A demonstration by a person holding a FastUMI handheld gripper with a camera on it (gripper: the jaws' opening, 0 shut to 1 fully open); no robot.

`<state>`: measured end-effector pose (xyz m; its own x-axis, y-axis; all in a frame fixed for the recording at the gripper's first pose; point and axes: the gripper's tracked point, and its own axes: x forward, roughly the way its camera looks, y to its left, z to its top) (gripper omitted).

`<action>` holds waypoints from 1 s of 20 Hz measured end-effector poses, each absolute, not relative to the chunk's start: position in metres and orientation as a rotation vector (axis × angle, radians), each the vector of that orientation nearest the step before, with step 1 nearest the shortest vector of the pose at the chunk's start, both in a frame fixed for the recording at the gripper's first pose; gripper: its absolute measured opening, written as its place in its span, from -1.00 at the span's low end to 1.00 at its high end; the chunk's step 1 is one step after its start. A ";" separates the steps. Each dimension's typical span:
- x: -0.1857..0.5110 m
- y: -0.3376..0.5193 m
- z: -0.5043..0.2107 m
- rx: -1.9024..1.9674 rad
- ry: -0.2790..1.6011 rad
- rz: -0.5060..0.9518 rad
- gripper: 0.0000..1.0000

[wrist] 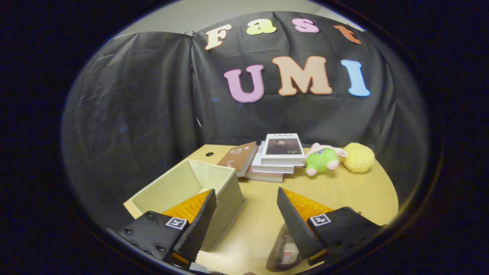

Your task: Open the storage box then place both shoes into the box .Put the left shoe in first, then the right shoe, with the right side of both shoes facing outward in a uniform manner.

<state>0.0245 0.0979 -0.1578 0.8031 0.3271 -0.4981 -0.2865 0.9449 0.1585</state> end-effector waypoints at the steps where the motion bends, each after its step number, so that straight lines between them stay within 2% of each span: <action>1: 0.023 0.085 -0.167 0.068 0.559 0.312 1.00; 7: 0.006 0.028 -0.226 0.039 0.652 0.231 1.00; 18: -0.034 -0.012 -0.318 0.034 0.875 0.238 0.99; 20: -0.036 -0.013 -0.327 0.037 0.912 0.237 0.78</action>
<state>-0.0359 -0.0127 -0.3271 0.5882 0.2187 -0.7786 -0.1878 0.9734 0.1316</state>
